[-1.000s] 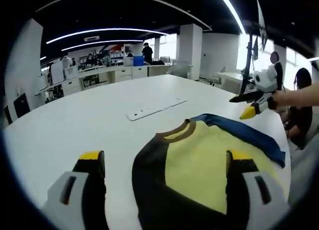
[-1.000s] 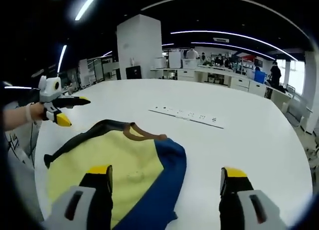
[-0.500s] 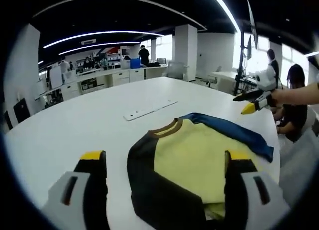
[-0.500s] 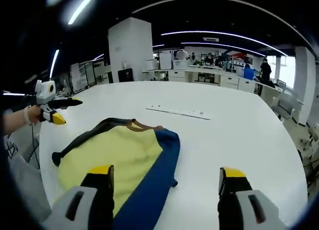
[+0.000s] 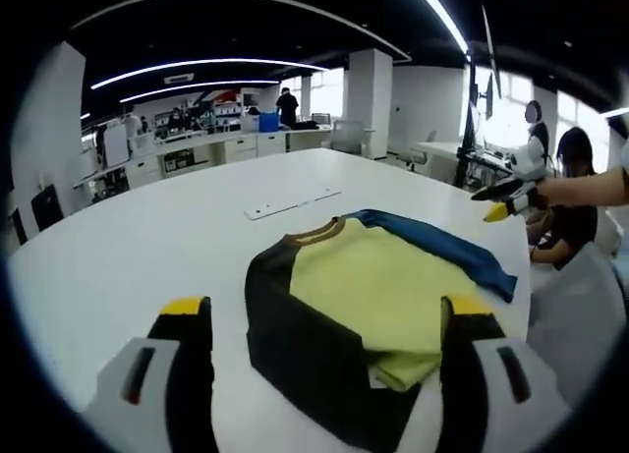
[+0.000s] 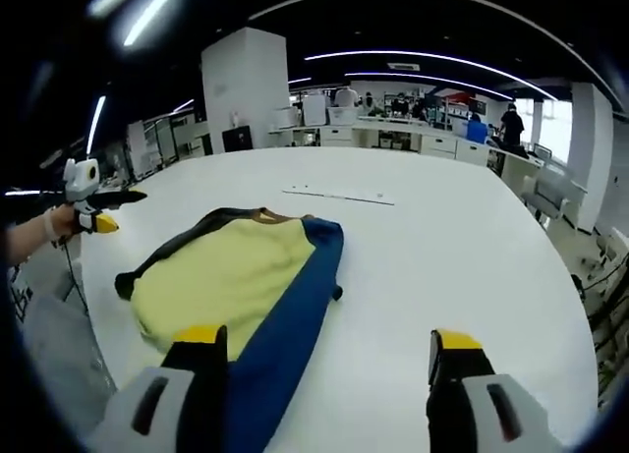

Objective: Fold the garment on the visible template until the final outline fits inside the template.

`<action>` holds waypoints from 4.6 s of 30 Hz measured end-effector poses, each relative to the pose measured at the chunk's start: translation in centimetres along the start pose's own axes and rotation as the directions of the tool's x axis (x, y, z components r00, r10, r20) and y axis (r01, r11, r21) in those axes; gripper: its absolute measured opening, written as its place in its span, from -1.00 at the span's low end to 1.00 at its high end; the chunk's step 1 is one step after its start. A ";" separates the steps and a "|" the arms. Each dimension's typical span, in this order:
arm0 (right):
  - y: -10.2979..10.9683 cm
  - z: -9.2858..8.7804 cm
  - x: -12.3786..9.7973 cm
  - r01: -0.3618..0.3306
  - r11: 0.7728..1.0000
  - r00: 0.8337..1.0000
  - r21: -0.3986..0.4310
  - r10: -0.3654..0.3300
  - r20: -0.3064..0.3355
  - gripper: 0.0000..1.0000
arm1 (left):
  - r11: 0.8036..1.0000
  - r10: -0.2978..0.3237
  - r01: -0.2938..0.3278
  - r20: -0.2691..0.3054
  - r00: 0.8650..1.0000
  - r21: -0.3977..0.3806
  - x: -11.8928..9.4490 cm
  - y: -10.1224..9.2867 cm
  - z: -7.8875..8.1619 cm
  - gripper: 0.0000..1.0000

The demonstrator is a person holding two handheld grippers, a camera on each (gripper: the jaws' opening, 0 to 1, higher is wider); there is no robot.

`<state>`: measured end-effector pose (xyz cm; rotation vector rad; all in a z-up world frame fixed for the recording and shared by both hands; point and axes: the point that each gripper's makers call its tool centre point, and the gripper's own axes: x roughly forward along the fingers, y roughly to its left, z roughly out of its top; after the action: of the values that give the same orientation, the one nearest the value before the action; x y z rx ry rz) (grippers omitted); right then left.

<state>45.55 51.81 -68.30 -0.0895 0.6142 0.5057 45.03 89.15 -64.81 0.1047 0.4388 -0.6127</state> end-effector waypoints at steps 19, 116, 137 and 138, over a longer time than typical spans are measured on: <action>3.7 -7.1 -2.8 -0.065 0.996 0.991 -0.065 0.057 -0.120 0.24 | 0.999 0.013 -0.013 -0.004 1.000 -0.053 -2.7 -1.0 -2.8 0.85; -28.4 -3.3 3.1 0.198 0.950 0.808 -0.243 -0.299 -0.508 -1.00 | 0.980 0.137 -0.145 -0.068 0.988 -0.134 -1.8 1.4 -2.2 0.73; -33.4 -3.9 6.8 0.164 0.939 0.768 -0.301 -0.313 -0.558 -1.00 | 0.976 0.127 -0.139 -0.078 0.989 -0.166 -0.3 1.0 -3.0 0.75; -33.4 -4.2 6.6 0.158 0.941 0.762 -0.299 -0.309 -0.569 -1.00 | 0.976 0.127 -0.139 -0.080 0.989 -0.168 -0.3 0.9 -3.2 0.75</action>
<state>63.96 24.44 -77.75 -0.5718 1.1632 0.2909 44.10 90.75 -67.62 -0.0109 0.5458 -0.4380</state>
